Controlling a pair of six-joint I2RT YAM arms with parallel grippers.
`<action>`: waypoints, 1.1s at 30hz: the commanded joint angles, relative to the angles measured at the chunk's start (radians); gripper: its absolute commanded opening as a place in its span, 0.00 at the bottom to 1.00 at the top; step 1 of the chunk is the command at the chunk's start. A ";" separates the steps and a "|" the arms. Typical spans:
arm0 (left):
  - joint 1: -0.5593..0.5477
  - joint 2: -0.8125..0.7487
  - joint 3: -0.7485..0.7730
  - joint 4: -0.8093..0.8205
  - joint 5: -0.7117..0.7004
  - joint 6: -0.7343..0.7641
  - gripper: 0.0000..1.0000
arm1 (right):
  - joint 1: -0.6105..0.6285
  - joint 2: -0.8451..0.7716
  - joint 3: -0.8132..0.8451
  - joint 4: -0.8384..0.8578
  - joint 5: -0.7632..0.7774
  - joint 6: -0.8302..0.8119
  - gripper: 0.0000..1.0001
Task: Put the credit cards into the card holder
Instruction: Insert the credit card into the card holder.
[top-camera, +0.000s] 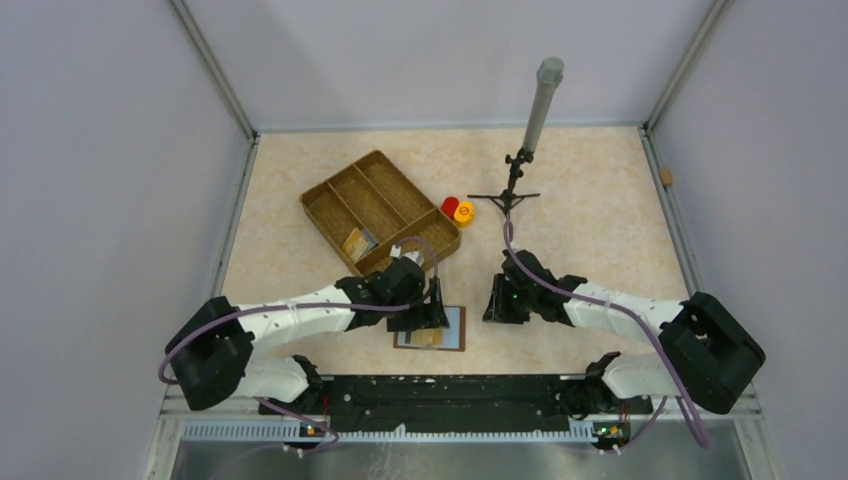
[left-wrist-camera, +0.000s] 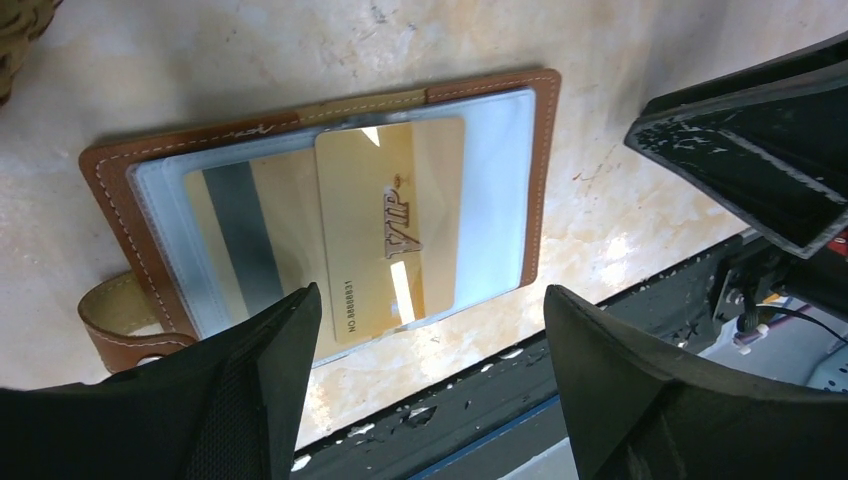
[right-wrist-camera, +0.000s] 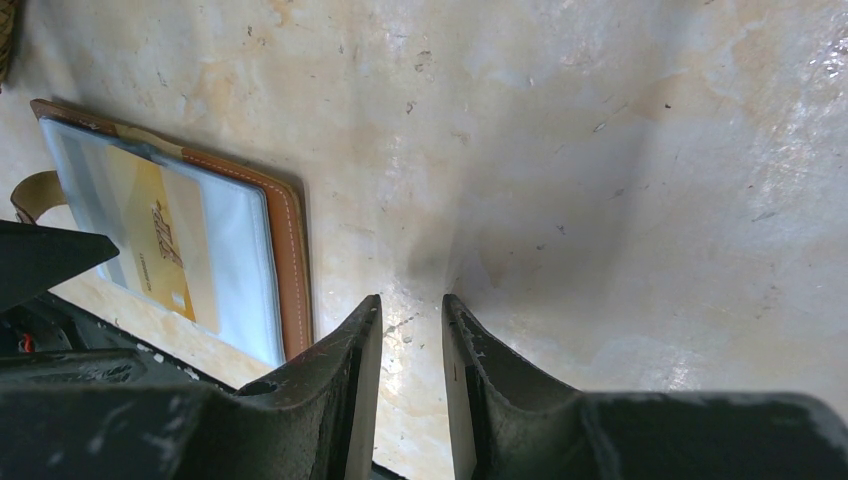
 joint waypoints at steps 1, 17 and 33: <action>-0.004 0.023 -0.010 0.018 -0.008 -0.020 0.85 | 0.013 -0.010 -0.020 -0.013 0.023 -0.004 0.28; -0.017 0.059 -0.067 0.228 0.076 -0.062 0.85 | 0.017 -0.002 -0.017 -0.011 0.025 -0.005 0.28; -0.040 0.082 -0.073 0.403 0.086 -0.076 0.86 | 0.023 0.008 -0.014 -0.008 0.022 -0.004 0.28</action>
